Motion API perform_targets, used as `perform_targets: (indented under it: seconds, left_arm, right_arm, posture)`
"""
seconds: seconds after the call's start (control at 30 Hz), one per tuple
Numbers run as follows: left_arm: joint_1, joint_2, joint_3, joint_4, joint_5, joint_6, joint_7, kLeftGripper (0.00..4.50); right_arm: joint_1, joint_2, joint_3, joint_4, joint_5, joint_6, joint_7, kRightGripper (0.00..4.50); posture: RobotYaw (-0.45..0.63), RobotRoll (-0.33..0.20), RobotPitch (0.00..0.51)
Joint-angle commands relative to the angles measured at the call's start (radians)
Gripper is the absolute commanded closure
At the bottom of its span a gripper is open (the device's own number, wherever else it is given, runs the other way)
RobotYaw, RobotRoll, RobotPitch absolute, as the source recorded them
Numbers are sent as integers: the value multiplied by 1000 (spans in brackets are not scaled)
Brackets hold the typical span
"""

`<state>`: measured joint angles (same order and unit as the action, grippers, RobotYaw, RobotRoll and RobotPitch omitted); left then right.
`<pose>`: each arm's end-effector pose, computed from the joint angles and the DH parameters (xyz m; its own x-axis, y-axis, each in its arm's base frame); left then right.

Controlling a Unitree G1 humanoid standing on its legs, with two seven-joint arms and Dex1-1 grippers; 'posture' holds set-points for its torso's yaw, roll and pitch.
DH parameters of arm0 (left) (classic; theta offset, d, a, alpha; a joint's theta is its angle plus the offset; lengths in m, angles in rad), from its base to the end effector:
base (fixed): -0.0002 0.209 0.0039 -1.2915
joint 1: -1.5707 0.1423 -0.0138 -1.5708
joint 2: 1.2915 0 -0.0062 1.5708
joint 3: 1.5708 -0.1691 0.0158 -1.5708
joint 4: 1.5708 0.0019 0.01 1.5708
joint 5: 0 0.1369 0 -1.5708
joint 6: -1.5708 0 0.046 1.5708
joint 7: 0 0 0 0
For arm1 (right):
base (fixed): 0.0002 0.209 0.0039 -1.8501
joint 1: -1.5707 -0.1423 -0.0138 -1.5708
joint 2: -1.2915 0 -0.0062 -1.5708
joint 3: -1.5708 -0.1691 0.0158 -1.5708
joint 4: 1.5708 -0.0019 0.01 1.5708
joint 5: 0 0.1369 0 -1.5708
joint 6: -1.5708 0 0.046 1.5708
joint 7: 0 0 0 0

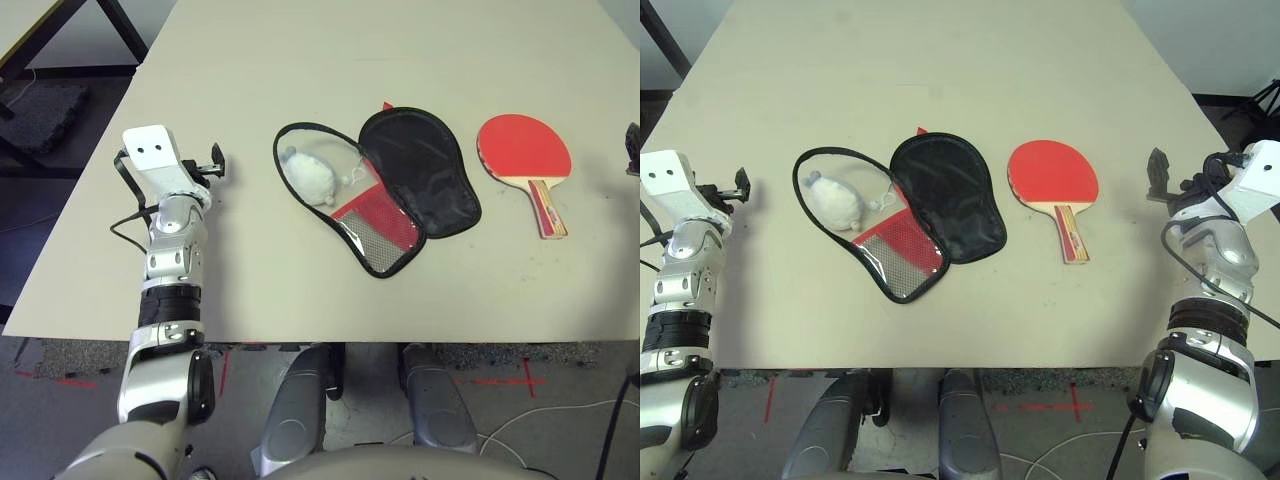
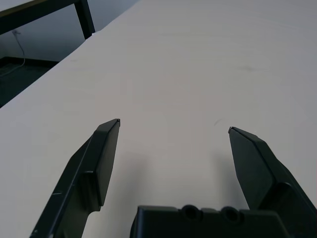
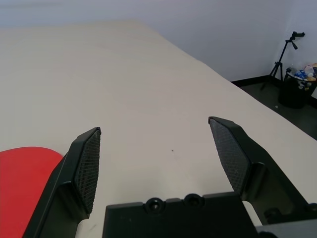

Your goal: Store the ping-pong paddle in its case and zip it.

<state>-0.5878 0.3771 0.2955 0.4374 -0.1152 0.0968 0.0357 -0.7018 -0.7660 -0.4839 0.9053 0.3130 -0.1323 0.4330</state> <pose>0.2908 0.2527 0.1473 0.9455 0.2957 0.1366 -0.3065 0.9496 0.0660 0.2556 -0.3715 0.1816 0.9438 -0.2267 0.2405 0.2395 0.9706 -0.0249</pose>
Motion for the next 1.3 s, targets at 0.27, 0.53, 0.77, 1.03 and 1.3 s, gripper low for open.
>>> perform_targets:
  seconds: [0.27,0.53,0.77,1.03,1.3]
  left_arm:
    - [-54,6,-31,108,13,-51,-43,0]
    - [-80,112,-47,-2,-27,37,-215,0]
    - [-166,220,-90,-195,-92,264,-410,0]
    - [-280,209,-165,-290,-168,414,-572,0]
    - [-303,143,-222,-314,-200,418,-653,0]
  right_arm:
    - [42,-45,-12,-53,18,44,31,25]
    - [122,-66,33,-346,66,375,98,25]
    - [165,-47,68,-720,167,754,77,25]
    - [238,-27,114,-953,207,966,64,25]
    - [293,-16,122,-1019,196,1074,21,25]
  posture:
    - [-88,0,247]
    - [-36,0,241]
    - [-13,0,223]
    - [-16,0,223]
    - [-43,0,219]
